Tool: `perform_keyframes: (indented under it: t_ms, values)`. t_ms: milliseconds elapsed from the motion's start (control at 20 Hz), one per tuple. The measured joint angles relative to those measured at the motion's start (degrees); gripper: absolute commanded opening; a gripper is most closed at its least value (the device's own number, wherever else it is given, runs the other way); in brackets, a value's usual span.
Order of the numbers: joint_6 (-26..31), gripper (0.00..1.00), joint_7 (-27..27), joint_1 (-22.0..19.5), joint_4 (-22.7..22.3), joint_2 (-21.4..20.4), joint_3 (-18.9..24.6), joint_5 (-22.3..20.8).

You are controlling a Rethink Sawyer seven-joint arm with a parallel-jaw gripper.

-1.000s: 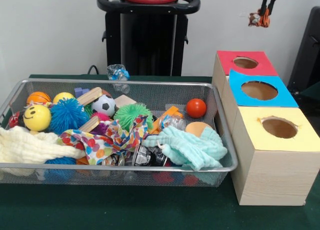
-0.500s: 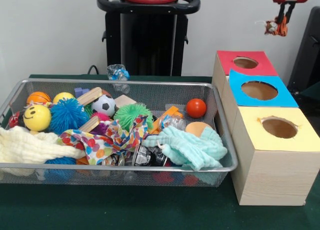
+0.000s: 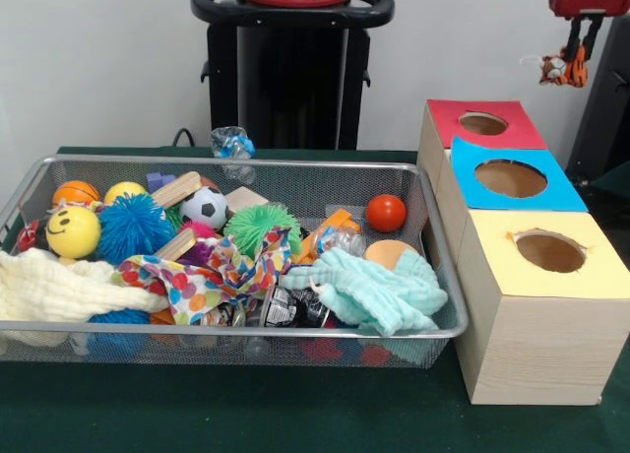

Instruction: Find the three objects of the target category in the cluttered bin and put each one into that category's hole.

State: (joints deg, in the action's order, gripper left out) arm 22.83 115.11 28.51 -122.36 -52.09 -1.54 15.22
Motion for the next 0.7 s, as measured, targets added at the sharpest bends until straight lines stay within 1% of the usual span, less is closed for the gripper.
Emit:
perform_keyframes:
  t_ms: [350, 700]
  values:
    - [0.0, 0.0, 0.0, -2.1, 0.3, 0.0, 0.2, 0.0]
    - [-0.1, 0.0, 0.0, -6.7, 0.1, 0.0, 1.7, -2.0]
